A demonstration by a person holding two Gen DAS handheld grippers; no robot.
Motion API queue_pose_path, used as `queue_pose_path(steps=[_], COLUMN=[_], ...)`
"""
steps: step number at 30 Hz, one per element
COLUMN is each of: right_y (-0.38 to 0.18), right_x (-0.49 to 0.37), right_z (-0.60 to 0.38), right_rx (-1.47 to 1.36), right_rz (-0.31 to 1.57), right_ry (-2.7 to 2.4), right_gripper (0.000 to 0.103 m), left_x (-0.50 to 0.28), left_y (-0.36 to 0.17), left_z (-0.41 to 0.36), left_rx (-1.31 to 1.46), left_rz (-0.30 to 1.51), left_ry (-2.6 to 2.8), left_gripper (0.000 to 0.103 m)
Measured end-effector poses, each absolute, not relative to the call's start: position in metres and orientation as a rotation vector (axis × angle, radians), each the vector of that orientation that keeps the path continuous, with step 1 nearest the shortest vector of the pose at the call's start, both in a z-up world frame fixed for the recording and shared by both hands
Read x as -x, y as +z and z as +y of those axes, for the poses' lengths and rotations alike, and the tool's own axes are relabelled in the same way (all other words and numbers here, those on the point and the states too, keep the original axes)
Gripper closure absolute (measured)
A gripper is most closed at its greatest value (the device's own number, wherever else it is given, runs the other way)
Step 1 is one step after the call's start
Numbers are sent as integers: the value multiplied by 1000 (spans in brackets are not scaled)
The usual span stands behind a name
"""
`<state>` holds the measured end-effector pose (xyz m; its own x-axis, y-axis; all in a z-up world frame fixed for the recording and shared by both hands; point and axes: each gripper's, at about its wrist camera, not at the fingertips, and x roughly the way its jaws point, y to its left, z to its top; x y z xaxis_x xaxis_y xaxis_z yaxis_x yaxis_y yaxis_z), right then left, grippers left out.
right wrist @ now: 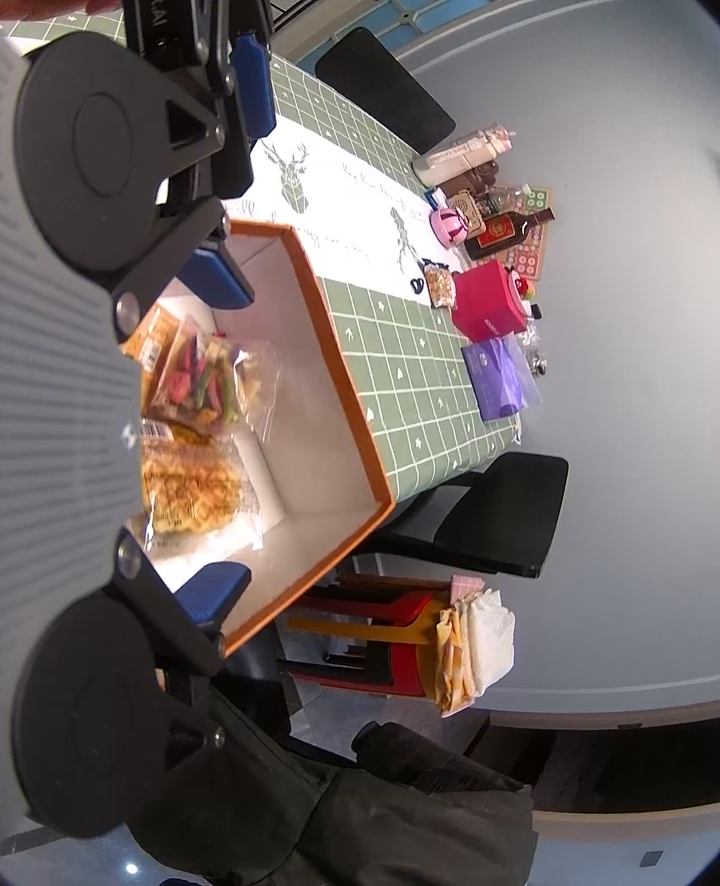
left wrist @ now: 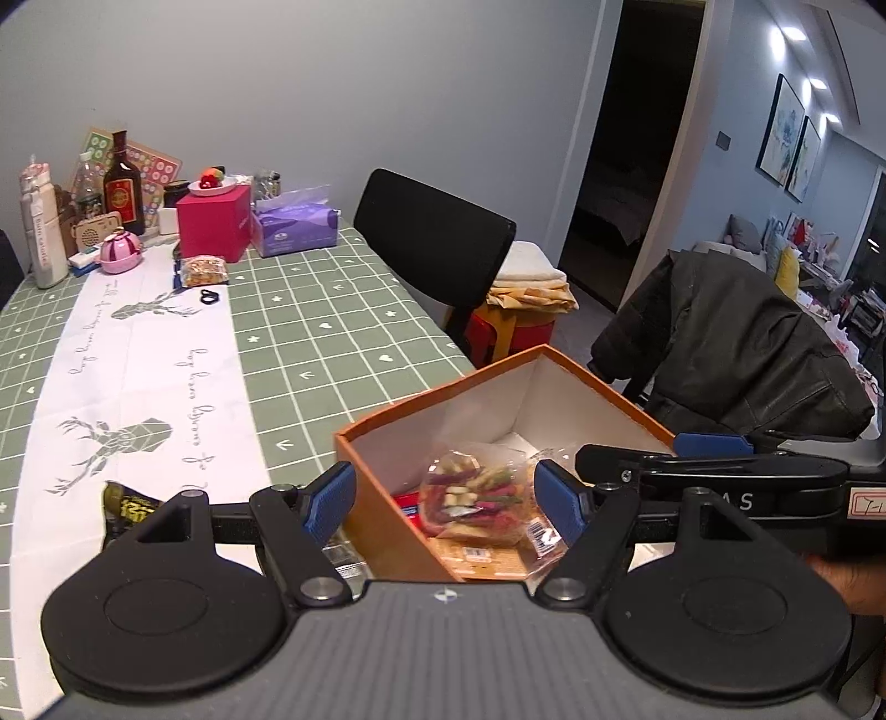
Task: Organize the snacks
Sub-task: 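Lower both snacks into the box and open both tools, then withdraw both tools from the box toward the remaining table snacks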
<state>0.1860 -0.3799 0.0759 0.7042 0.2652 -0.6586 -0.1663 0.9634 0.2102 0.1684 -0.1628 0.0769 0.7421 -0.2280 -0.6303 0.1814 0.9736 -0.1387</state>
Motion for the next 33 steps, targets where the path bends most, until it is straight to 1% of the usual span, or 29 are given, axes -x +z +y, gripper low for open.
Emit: queue_pose_path(steps=[8,16,25,33], right_y=[83,85,79,63], right_x=[-176,-165,-153,-149], right_z=[-349,-305,-261,-218], right_rx=[-98,-15,82,143], right_rz=[736,728,727,724], right_ry=[279,342,403,421], right_gripper=[8,8,8,8], left_x=[-150,-130,-122,-134], left_y=[84,77,49,21], left_z=[-120,-62,-11,12], left_rx=[54,97,149,177], left_rz=[686,674,701,724], left_ry=[-174,-98,-32,4], left_gripper=[16,16,16,16])
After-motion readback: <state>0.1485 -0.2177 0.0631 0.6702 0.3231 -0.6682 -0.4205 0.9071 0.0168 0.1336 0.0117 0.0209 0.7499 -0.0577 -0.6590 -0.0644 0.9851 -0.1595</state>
